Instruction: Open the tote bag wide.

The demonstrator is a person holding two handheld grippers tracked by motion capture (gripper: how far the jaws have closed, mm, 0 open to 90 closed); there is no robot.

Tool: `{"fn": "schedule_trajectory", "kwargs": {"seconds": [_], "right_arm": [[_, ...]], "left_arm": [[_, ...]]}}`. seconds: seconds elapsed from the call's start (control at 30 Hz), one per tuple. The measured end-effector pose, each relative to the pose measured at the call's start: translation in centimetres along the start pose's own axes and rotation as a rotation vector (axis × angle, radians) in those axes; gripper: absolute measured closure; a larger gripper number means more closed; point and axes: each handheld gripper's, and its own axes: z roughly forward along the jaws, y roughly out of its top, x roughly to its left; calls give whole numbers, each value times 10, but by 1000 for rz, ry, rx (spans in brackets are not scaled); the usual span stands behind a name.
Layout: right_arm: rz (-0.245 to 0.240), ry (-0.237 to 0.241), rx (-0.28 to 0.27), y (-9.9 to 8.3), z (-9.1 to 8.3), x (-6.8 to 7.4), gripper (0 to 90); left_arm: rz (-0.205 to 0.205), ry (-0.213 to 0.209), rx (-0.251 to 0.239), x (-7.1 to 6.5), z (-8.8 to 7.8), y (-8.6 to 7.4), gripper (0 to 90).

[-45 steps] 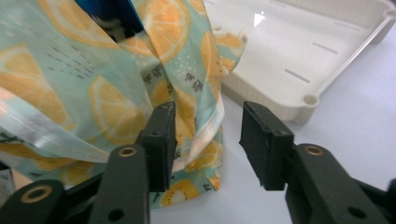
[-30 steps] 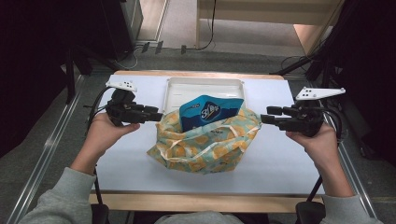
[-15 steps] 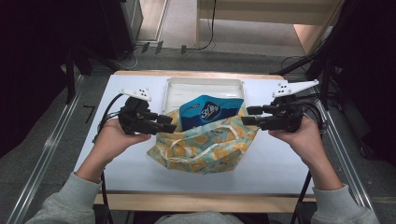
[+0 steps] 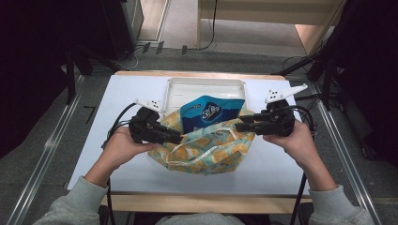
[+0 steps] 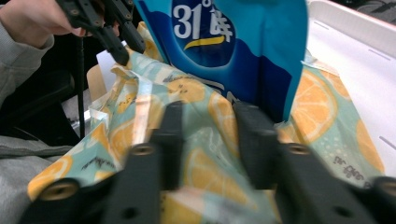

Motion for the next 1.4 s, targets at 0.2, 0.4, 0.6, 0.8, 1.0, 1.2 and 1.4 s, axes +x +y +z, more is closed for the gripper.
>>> {"fn": "schedule_trajectory", "kwargs": {"seconds": [0.2,0.4,0.6,0.8,1.0,1.2,1.4], "right_arm": [[-37,-26,-1,1,-6,8,882],[-53,-50,-30,2,-19,19,886],[-89,-64,-38,-6,-25,38,897],[-76,-55,-32,-19,-25,44,898],[-66,-40,-24,-29,-22,47,899],[-63,-28,-4,-40,-17,49,898],[-59,-29,28,-48,-7,47,899]], "left_arm": [[5,8,3,-4,-1,1,900],[41,41,-62,-15,-19,3,900],[64,49,-66,-26,-25,-1,900],[61,31,-70,-31,-23,-10,900],[54,15,-63,-34,-18,-18,900],[36,12,-54,-33,-13,-27,900],[28,33,-30,-29,-5,-36,900]]}}
